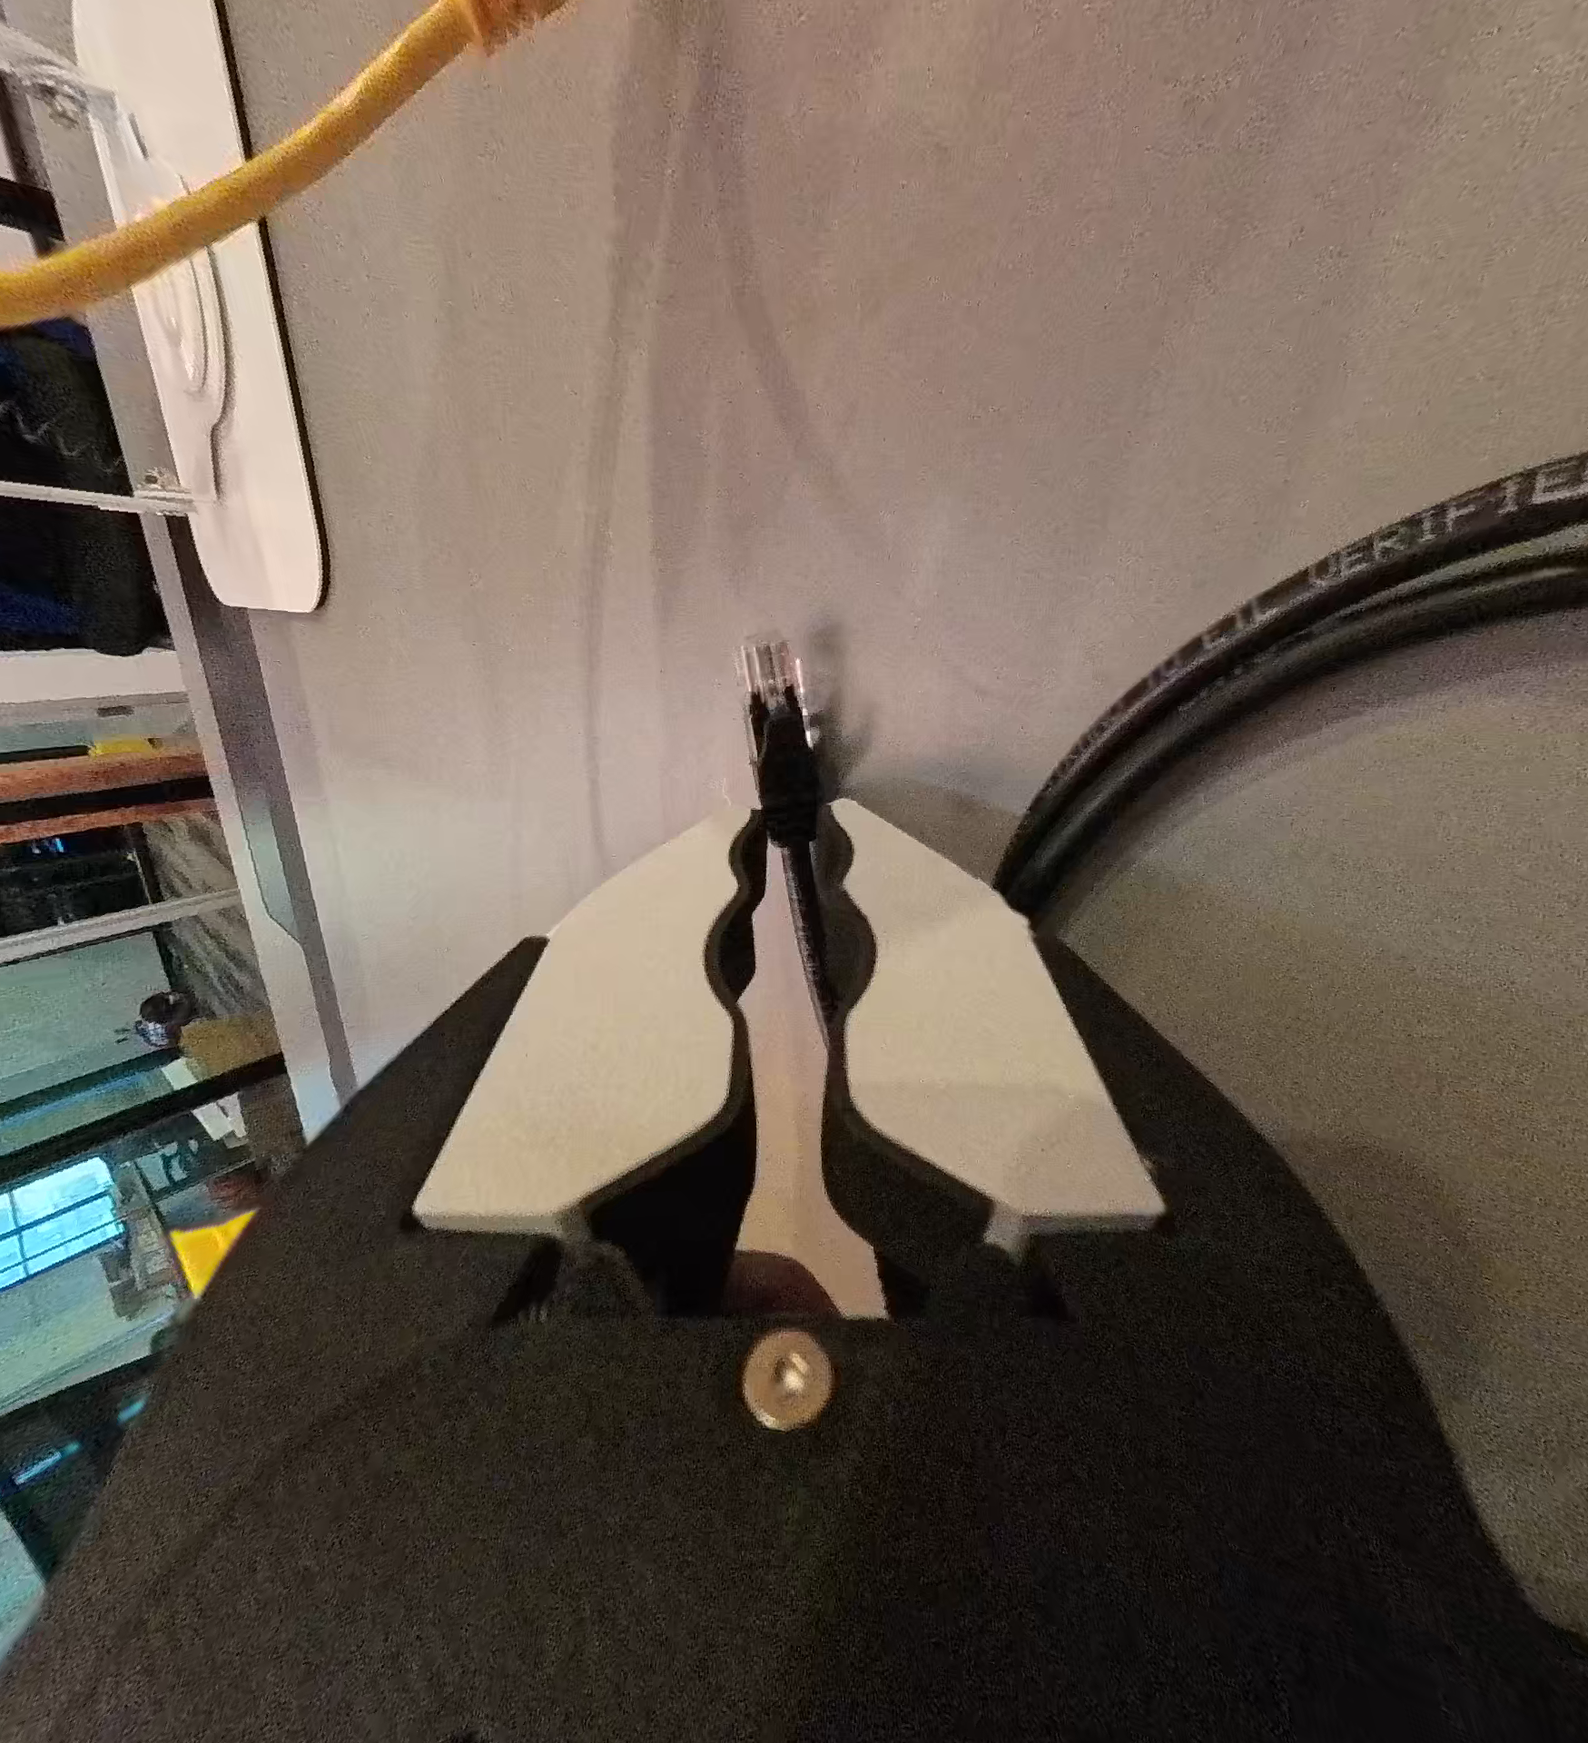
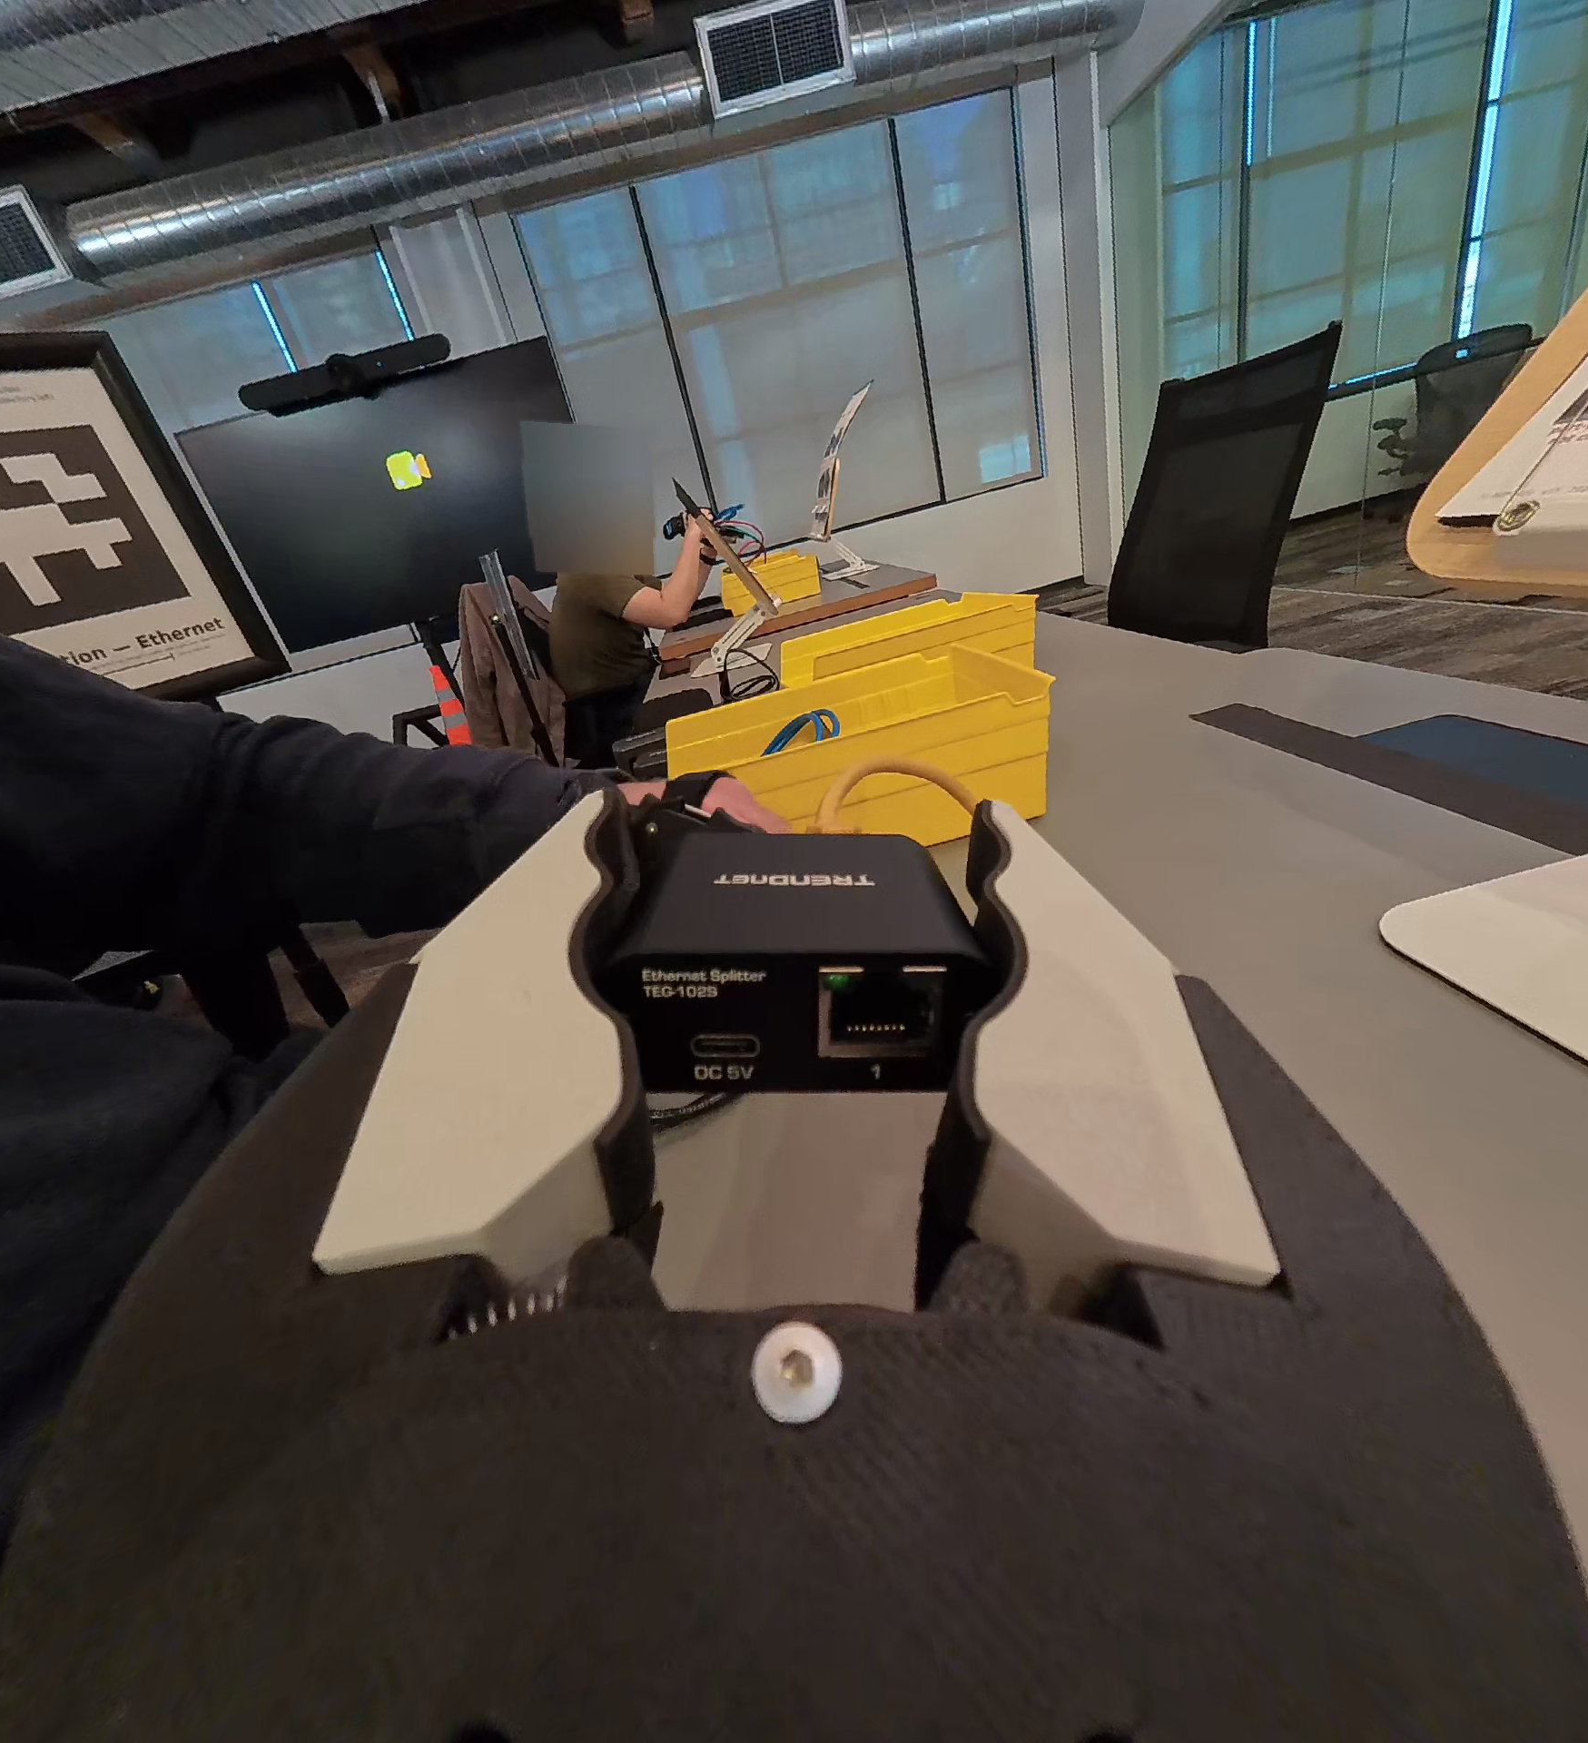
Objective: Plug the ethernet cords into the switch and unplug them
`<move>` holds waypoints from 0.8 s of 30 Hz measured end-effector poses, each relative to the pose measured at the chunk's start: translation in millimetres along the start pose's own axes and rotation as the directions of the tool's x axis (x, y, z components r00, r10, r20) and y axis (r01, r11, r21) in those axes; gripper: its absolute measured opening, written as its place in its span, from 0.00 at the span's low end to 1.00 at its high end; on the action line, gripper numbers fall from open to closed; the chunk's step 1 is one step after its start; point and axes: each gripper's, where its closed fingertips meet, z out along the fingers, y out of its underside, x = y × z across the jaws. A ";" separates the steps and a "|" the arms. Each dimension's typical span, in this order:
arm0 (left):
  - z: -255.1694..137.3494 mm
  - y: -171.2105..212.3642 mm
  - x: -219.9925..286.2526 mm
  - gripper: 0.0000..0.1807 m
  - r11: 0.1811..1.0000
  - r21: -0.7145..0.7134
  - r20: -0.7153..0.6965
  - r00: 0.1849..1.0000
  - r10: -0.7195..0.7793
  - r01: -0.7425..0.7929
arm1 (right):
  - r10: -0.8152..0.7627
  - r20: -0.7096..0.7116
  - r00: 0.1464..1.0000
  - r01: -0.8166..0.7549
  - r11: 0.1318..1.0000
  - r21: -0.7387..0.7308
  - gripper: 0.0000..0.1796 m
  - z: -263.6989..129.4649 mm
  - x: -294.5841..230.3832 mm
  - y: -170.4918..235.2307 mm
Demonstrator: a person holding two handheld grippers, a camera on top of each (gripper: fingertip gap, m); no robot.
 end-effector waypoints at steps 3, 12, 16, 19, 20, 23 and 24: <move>4.8 -0.9 -4.6 0.05 1.000 0.006 -0.023 0.999 -0.024 0.024 | -0.001 0.001 1.000 0.001 1.000 0.001 0.40 0.1 -0.5 -0.6; 13.2 -2.3 -10.9 0.05 0.978 0.050 -0.162 0.968 -0.192 0.202 | 0.003 -0.001 1.000 -0.003 1.000 0.006 0.40 -1.3 0.4 -1.3; 15.0 -1.9 -11.5 0.06 0.963 0.022 -0.228 0.939 -0.257 0.268 | 0.006 0.000 1.000 -0.006 1.000 0.005 0.40 -1.0 0.9 -0.3; 17.7 -1.8 -13.0 0.06 0.928 0.003 -0.293 0.888 -0.356 0.373 | 0.008 -0.001 1.000 -0.008 1.000 0.005 0.40 -1.0 0.8 -0.2; 18.9 -2.2 -13.8 0.06 0.912 0.002 -0.312 0.867 -0.389 0.410 | 0.007 -0.001 1.000 -0.007 1.000 0.005 0.40 -1.0 0.8 -0.3; 20.5 -3.0 -13.9 0.06 0.870 0.000 -0.371 0.808 -0.458 0.493 | 0.008 0.000 1.000 -0.008 1.000 0.007 0.40 -0.5 0.4 -0.7; 20.5 -3.0 -14.0 0.06 0.872 0.008 -0.375 0.810 -0.451 0.489 | 0.008 0.001 1.000 -0.008 1.000 0.005 0.40 -0.1 0.3 -0.4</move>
